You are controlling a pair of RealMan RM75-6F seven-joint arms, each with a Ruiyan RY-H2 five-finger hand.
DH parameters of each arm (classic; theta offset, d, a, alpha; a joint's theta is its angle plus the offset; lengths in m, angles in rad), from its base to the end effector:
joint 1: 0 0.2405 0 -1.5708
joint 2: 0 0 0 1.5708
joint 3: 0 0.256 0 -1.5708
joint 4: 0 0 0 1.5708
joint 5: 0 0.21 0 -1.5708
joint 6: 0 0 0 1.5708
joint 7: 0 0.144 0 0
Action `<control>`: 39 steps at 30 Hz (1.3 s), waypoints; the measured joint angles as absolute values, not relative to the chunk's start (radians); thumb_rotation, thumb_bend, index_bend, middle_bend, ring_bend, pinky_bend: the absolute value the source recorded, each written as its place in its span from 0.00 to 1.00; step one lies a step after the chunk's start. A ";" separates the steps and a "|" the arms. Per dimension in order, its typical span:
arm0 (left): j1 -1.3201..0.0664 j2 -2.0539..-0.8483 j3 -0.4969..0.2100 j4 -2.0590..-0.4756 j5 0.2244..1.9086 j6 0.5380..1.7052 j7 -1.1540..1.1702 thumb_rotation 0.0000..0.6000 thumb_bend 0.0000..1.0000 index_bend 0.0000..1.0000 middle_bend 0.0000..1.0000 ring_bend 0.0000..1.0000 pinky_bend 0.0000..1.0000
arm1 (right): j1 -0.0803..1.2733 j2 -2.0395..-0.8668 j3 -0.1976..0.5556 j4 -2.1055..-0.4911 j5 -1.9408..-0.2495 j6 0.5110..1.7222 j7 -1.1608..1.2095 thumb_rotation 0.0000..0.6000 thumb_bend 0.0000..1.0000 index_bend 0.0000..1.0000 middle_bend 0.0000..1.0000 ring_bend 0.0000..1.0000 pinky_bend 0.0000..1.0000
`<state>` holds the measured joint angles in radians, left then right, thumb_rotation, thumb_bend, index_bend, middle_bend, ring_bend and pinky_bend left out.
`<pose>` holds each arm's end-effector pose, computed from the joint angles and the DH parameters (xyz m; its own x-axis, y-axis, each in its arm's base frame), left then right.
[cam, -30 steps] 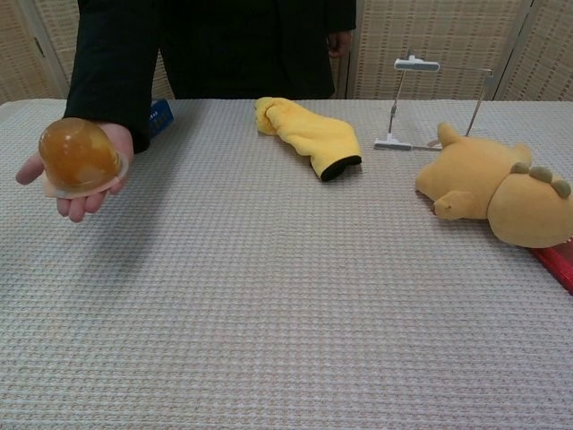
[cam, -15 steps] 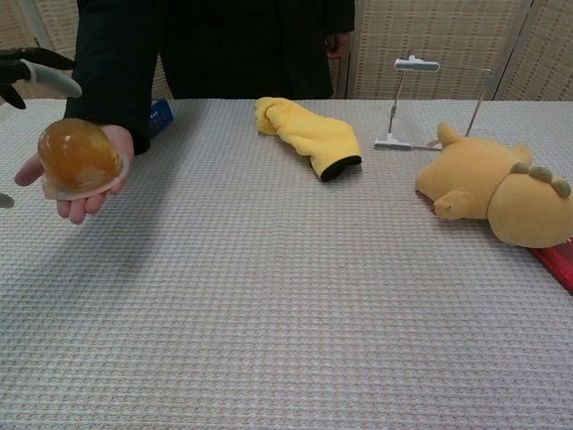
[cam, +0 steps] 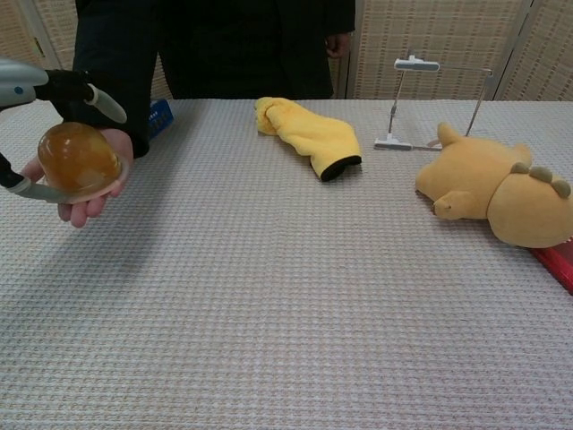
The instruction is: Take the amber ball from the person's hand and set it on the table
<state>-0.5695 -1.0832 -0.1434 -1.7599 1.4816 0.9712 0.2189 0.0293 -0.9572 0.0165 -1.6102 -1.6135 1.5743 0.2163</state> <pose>-0.1779 0.3019 0.1027 0.6026 0.1421 0.7853 0.7256 -0.5073 -0.4650 -0.3121 -0.1565 0.2106 0.3499 0.0205 0.9366 -0.9337 -0.0740 0.3504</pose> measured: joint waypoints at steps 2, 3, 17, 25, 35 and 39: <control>-0.576 -1.096 -0.143 -1.746 1.477 0.970 0.213 1.00 0.27 0.32 0.06 0.10 0.40 | 0.029 -0.959 0.015 -1.605 -1.610 1.569 0.221 1.00 0.19 0.10 0.17 0.07 0.13; -0.579 -1.101 -0.142 -1.738 1.477 0.969 0.212 1.00 0.27 0.34 0.08 0.11 0.41 | 0.029 -0.960 0.015 -1.604 -1.609 1.568 0.223 1.00 0.19 0.10 0.17 0.07 0.13; -0.606 -1.181 -0.125 -1.614 1.534 1.030 0.180 1.00 0.27 0.57 0.52 0.52 0.78 | 0.023 -0.960 0.020 -1.600 -1.603 1.573 0.229 1.00 0.19 0.10 0.18 0.07 0.13; -0.618 -1.212 -0.117 -1.544 1.573 1.074 0.120 1.00 0.27 0.63 0.62 0.60 0.86 | 0.024 -0.960 0.022 -1.605 -1.603 1.572 0.225 1.00 0.19 0.10 0.18 0.07 0.13; -0.577 -1.122 -0.098 -1.611 1.609 1.169 0.084 1.00 0.27 0.63 0.62 0.60 0.87 | 0.026 -0.958 0.026 -1.608 -1.606 1.574 0.225 1.00 0.19 0.10 0.18 0.07 0.13; -0.532 -1.069 -0.076 -1.648 1.612 1.209 0.089 1.00 0.27 0.63 0.62 0.60 0.87 | 0.028 -0.957 0.026 -1.607 -1.611 1.572 0.228 1.00 0.19 0.10 0.18 0.07 0.13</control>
<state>-0.5322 -1.0690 -0.0764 -1.6484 1.6116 1.2094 0.0894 0.0281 -0.9571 0.0257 -1.6069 -1.6109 1.5722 0.2282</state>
